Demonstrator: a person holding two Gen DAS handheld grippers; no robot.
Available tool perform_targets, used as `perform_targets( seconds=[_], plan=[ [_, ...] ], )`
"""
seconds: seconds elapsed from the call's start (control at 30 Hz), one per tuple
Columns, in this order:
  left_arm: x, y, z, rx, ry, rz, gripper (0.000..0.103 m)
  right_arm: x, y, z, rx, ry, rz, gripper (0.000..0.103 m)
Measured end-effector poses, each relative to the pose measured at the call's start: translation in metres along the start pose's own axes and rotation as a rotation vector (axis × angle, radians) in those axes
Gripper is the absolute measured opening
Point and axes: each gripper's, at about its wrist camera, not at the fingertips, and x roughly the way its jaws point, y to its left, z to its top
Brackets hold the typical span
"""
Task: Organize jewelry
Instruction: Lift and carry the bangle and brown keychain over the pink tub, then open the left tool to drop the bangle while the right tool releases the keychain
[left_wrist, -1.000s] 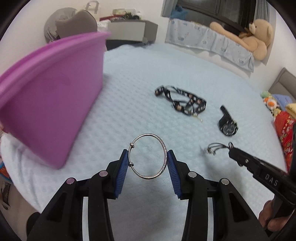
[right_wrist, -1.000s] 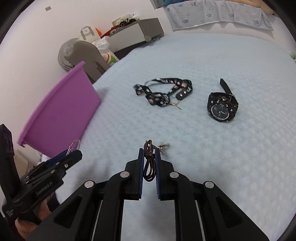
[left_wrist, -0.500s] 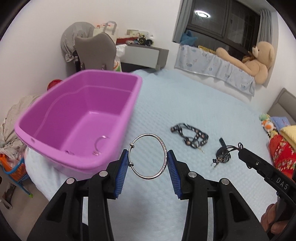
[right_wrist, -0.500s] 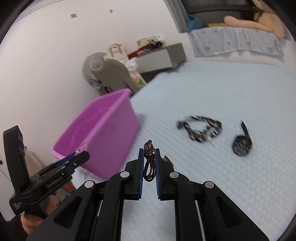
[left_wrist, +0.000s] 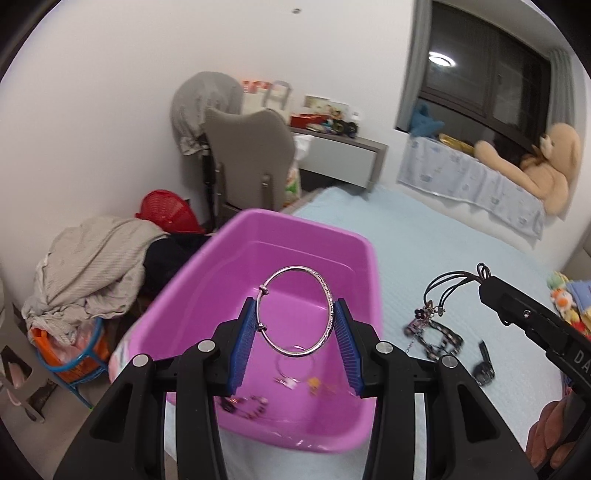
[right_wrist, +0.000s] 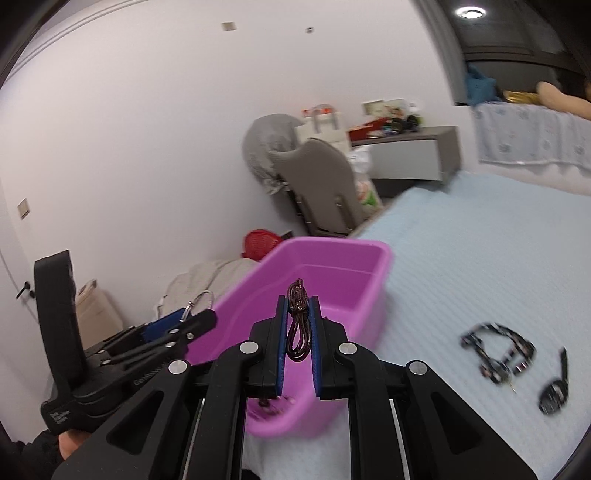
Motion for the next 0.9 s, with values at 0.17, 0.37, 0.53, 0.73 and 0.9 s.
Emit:
perform_targets(
  seconds=[0.17,0.37,0.53,0.73,0.9],
  plan=[
    [0.019,0.031,0.007,-0.045,0.021,0.049,0.042,0.040,0.022,0.017,-0.032,0.039,0.034,0.011],
    [0.055,0.047,-0.008,-0.057,0.088,0.101,0.042,0.105,0.031,0.008,-0.064,0.172,0.004,0.011],
    [0.079,0.054,-0.017,-0.058,0.143,0.136,0.042,0.147,0.024,-0.008,-0.053,0.267,-0.038,0.011],
    [0.095,0.061,-0.019,-0.075,0.174,0.181,0.043,0.169,0.016,-0.019,-0.075,0.316,-0.106,0.013],
    [0.097,0.064,-0.023,-0.079,0.183,0.238,0.074,0.170,0.012,-0.017,-0.095,0.293,-0.171,0.059]
  ],
)
